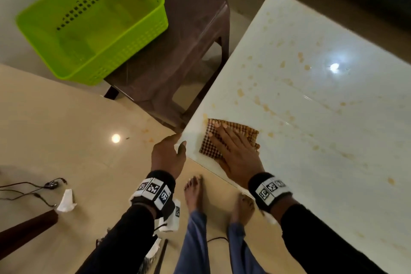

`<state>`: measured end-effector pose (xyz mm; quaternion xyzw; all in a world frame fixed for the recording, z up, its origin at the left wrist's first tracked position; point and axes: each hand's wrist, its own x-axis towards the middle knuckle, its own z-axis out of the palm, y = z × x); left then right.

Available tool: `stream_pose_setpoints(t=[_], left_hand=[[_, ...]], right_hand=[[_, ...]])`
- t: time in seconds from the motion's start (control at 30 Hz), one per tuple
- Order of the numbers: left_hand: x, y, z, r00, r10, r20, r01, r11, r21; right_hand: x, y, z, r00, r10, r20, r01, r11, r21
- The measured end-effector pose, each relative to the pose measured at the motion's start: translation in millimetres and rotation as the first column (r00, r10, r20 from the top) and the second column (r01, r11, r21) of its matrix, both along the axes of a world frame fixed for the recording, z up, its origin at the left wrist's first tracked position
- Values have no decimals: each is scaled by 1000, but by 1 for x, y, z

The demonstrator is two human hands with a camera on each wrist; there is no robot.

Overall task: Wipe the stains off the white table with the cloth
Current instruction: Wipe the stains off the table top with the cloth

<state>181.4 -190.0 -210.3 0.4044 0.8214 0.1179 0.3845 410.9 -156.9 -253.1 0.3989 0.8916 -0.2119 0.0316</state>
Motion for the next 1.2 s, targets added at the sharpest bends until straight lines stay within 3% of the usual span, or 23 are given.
stream_pose_setpoints(t=[0.2, 0.33, 0.47, 0.5, 0.57, 0.63, 0.67, 0.73, 0.8, 0.83, 0.9, 0.97, 1.03, 1.07, 1.13, 1.2], left_hand=[[-8, 0, -12, 999, -51, -10, 50, 996, -74], [-13, 4, -12, 999, -45, 28, 48, 993, -112], [-17, 8, -10, 993, -106, 48, 113, 981, -159], [-19, 9, -8, 992, -120, 47, 126, 979, -160], [-21, 13, -8, 989, -140, 38, 144, 979, -147], [-23, 17, -7, 986, -166, 18, 167, 975, -145], [-24, 19, -4, 986, -165, 17, 166, 975, -147], [-25, 23, 3, 985, -166, 36, 170, 976, -139], [-25, 27, 9, 979, -192, 65, 198, 973, -115], [-26, 28, 8, 980, -184, 73, 192, 975, -112], [-28, 31, 3, 991, -72, 111, 89, 984, -152], [-30, 30, -4, 990, -5, 138, 32, 981, -194], [-30, 30, -6, 991, 4, 137, 25, 978, -207], [-30, 31, -5, 990, 21, 142, 10, 978, -210], [-31, 34, -3, 991, 11, 131, 19, 974, -225], [-33, 36, -2, 996, -40, 78, 58, 970, -237]], right_hand=[[-15, 20, -24, 952, 277, 131, -286, 957, 50], [-27, 16, -27, 949, 280, 147, -291, 955, 57], [-24, 39, -25, 895, 409, 175, -425, 903, 61], [-21, 50, -23, 914, 358, 190, -377, 923, 72], [-23, 63, -22, 976, 87, 199, -100, 993, 60], [-40, 53, -21, 961, -205, 187, 201, 979, 40], [-50, 40, -20, 952, -244, 182, 241, 970, 38], [-67, 9, -25, 987, -23, 157, 20, 1000, 20], [-68, 5, -26, 952, 284, 113, -286, 958, 0], [-66, 16, -26, 929, 354, 106, -359, 933, 27], [-64, 45, -26, 946, 289, 146, -303, 949, 85], [-65, 67, -25, 981, -6, 193, -7, 998, 65], [-74, 67, -22, 929, -316, 194, 313, 949, 46], [-82, 59, -21, 911, -373, 178, 370, 928, 47], [-96, 30, -20, 948, -276, 157, 277, 961, 17], [-103, 1, -18, 986, -56, 158, 59, 998, -17]])
